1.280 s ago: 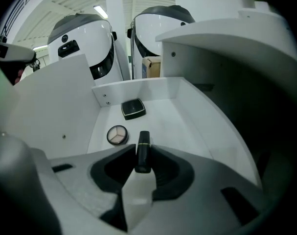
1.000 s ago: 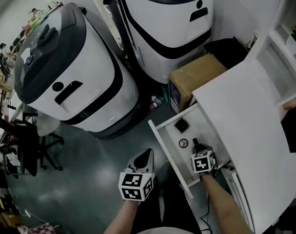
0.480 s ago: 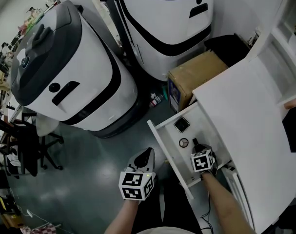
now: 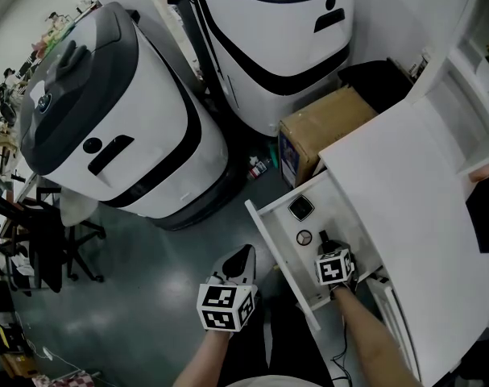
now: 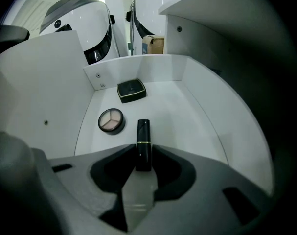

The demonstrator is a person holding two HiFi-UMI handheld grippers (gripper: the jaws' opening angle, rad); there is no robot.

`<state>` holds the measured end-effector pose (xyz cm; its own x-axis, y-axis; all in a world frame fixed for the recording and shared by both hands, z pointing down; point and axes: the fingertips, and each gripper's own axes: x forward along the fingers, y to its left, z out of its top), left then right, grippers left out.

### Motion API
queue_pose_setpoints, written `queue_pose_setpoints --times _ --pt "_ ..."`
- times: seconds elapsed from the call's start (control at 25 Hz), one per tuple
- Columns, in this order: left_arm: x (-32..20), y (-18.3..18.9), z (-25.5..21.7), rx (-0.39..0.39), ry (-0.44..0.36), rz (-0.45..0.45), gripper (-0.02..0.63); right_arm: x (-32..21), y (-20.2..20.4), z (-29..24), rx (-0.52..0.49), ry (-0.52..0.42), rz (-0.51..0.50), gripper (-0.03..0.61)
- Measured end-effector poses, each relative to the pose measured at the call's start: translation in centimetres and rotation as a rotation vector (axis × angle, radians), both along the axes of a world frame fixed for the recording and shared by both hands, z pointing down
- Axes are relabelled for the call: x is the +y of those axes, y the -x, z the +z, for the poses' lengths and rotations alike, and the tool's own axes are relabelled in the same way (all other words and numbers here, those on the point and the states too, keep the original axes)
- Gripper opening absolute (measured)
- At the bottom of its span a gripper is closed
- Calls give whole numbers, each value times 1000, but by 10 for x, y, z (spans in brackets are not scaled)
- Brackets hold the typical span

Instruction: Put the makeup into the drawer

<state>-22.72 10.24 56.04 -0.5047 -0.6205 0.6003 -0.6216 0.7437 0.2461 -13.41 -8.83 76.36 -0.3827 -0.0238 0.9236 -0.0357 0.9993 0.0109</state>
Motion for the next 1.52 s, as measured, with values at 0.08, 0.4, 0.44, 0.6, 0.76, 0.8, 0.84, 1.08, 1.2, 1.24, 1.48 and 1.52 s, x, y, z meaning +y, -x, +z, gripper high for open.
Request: queue_pose_setpoints --times 0.08,0.4,0.44,0.6,0.76,0.8,0.84,1.08,1.2,1.24,1.48,1.52 --pt "1 0 -1 -2 -1 1 2 -1 1 -2 -13 0 8 101" --pt "-6 -2 -10 -22 -21 32 2 0 9 -46 -150 21 64 101" --pt "-7 -3 -11 -25 -25 39 2 2 10 -54 -173 37 75 101" --pt "-16 -6 -19 -41 -44 69 2 10 10 -87 -270 87 108 100" --pt "-25 -8 -27 -59 -64 105 2 13 7 -127 -371 104 142 47" --pt "-27 -9 -29 -63 -68 114 2 12 5 -137 -394 106 154 37" --pt "-29 -10 -31 -67 -72 124 2 11 3 -146 -415 107 166 31" --pt "-40 -13 -44 -91 -95 188 2 3 -11 -201 -518 88 231 5" --pt "-46 -14 -51 -105 -108 220 2 0 -20 -229 -576 78 259 3" --pt "-48 -14 -53 -108 -113 228 2 0 -23 -237 -593 75 268 3" --pt "-55 -16 -65 -126 -138 270 2 2 -42 -284 -708 63 301 3" --pt "-55 -16 -66 -128 -140 276 2 2 -45 -290 -726 63 307 3"
